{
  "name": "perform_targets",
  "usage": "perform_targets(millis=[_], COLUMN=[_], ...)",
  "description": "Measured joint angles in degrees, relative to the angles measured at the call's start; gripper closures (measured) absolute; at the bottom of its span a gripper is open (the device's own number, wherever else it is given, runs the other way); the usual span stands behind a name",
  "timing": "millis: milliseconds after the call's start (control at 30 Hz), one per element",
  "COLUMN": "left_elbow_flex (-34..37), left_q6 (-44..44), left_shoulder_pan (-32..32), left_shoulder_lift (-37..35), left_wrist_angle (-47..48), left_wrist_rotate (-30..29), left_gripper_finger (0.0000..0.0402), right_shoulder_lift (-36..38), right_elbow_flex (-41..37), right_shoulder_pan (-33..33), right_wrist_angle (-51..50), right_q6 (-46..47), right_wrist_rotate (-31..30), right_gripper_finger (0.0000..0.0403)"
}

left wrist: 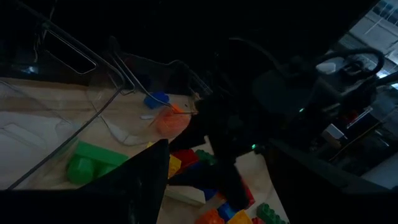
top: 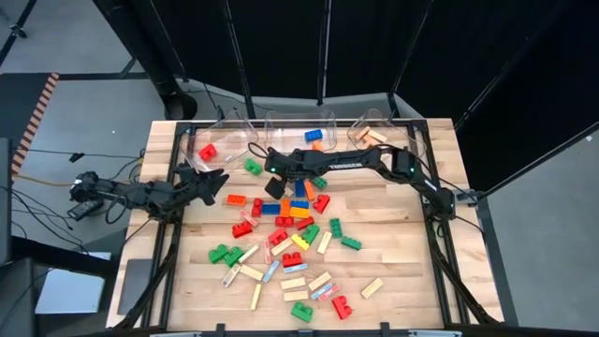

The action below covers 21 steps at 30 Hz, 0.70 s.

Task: Sort blocks by size
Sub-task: Put the large yellow game piece into the middle transparent bin

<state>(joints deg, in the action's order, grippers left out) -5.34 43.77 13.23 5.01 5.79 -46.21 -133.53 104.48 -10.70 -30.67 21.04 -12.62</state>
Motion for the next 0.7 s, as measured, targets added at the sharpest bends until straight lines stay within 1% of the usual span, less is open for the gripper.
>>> perform_targets(millis=[67,133,200,267,300,333,500,600,667,700], left_elbow_flex=[0.02,0.00,0.01,0.00,0.01,0.01,0.00,0.00,0.00,0.02], left_q6=[0.01,0.00,0.00,0.00,0.00,0.00,0.02,0.00,0.00,0.02], left_shoulder_pan=[0.00,-0.02,0.00,0.00,0.00,0.00,0.00,0.00,0.00,0.00], left_shoulder_lift=[0.33,0.57,0.68,0.68,0.68,0.68,0.70,0.70,0.70,0.70], left_wrist_angle=[0.00,0.03,-0.05,-0.10,-0.14,-0.17,-0.66,-1.06,-1.24,-1.27], left_wrist_rotate=[-0.01,-0.01,-0.02,-0.02,-0.03,-0.01,-0.04,-0.04,-0.03,-0.05], left_gripper_finger=[0.0133,0.0133,0.0133,0.0133,0.0133,0.0133,0.0133,0.0133,0.0133,0.0133], right_shoulder_lift=[-0.57,-0.75,-0.77,-0.77,-0.71,-0.46,1.09,3.43,5.36,6.45], right_elbow_flex=[-0.02,-0.02,-0.02,0.00,0.04,0.05,1.70,3.81,5.30,5.74], right_shoulder_pan=[0.02,-0.02,-0.03,-0.04,-0.04,-0.04,1.41,2.89,3.58,3.67], right_wrist_angle=[-0.45,-0.48,-1.41,-1.94,-2.14,-2.48,-3.53,-3.46,-3.46,-3.70], right_q6=[0.00,0.94,2.46,4.04,4.51,4.66,4.24,1.31,-0.15,-0.64], right_wrist_rotate=[-0.06,-0.07,-0.09,-0.01,0.23,0.76,1.79,1.86,0.75,-0.96], right_gripper_finger=[0.0124,0.0160,0.0220,0.0293,0.0304,0.0296,0.0296,0.0296,0.0296,0.0296])
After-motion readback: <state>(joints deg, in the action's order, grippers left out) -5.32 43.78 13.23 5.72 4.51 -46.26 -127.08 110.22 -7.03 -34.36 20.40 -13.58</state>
